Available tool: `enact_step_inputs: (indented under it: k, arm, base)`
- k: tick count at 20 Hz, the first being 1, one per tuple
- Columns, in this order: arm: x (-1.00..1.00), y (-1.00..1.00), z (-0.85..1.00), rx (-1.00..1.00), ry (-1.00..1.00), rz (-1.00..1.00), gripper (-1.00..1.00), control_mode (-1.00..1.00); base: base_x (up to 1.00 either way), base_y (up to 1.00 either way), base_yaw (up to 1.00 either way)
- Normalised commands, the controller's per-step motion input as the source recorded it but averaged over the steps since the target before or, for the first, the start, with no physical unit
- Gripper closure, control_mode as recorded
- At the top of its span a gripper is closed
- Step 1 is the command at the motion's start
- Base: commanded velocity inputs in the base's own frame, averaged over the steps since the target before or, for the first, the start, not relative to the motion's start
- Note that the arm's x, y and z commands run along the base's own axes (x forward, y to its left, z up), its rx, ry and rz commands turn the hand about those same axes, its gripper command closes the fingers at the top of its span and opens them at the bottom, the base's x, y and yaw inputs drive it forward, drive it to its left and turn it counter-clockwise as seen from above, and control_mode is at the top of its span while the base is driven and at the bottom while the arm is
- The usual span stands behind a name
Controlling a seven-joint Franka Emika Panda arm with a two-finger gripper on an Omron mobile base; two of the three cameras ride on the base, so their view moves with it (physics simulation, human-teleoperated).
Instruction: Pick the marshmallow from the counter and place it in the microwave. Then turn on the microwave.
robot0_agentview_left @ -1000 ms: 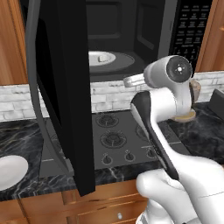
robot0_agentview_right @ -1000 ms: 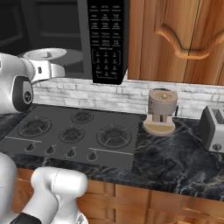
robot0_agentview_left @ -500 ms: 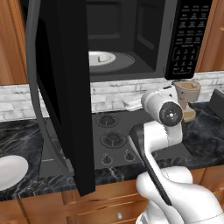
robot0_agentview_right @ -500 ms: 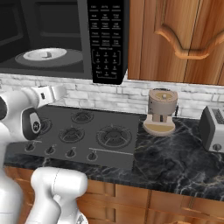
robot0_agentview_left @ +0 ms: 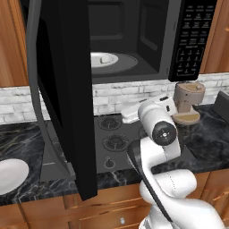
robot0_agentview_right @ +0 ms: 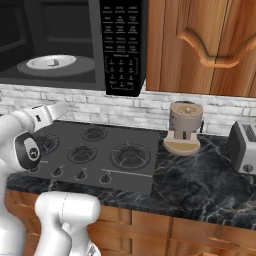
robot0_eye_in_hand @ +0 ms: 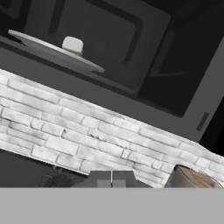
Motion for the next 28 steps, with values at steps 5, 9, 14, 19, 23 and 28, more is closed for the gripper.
enact_step_inputs:
  k: [5, 9, 14, 19, 23, 28]
  arm:
    - [-0.47, 0.36, -0.25, -0.08, -0.05, 0.00, 1.00, -1.00]
    - [-0.09, 0.15, -0.37, -0.09, -0.08, 0.00, 1.00, -1.00]
    - [0.03, 0.00, -0.49, -0.09, -0.12, 0.00, 1.00, -1.00]
    - [0.00, 0.00, -0.60, -0.10, -0.16, 0.00, 1.00, -1.00]
    - [0.01, 0.00, -0.58, -0.09, -0.15, 0.00, 1.00, -1.00]
    - [-0.02, 0.11, -0.46, -0.09, -0.15, 0.00, 1.00, -1.00]
  base:
    - [0.00, 0.00, 0.00]
    - [0.00, 0.00, 0.00]
    - [0.00, 0.00, 0.00]
    - [0.00, 0.00, 0.00]
    - [0.00, 0.00, 0.00]
    - [0.00, 0.00, 0.00]
